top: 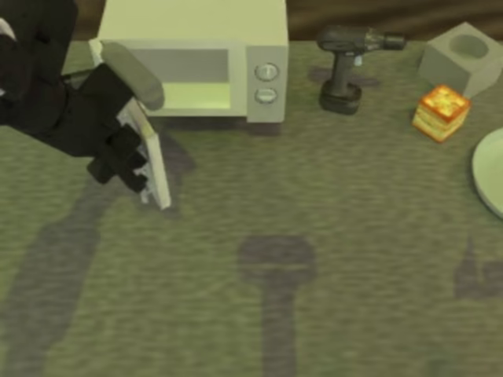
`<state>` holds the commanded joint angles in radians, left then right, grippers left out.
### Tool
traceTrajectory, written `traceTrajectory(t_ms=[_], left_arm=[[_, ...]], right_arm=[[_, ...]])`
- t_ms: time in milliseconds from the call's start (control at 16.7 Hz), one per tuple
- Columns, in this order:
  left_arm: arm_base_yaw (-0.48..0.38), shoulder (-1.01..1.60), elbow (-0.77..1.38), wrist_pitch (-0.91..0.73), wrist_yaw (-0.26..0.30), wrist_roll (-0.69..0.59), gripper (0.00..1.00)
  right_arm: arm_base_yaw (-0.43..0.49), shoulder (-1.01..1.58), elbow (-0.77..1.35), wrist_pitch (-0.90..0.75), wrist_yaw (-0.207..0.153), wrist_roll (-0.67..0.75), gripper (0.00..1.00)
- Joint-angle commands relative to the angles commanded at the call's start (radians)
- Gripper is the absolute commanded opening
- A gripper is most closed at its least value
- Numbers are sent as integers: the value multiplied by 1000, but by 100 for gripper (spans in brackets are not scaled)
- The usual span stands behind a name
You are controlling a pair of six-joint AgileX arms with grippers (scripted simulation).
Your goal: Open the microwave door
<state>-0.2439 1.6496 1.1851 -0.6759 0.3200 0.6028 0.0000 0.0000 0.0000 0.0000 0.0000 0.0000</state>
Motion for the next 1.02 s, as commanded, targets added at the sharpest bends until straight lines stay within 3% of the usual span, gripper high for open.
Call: traceTrajectory(t_ms=[240,720,1020], left_arm=[[4,3,1,-6,7,15,0],[86,8,16,-86,82,214,0],[92,8,17,-91,88,227,0]], right_arm=[[0,0,0,0,0,0,100],[0,0,0,0,0,0,100],[0,0,0,0,0,0,100]])
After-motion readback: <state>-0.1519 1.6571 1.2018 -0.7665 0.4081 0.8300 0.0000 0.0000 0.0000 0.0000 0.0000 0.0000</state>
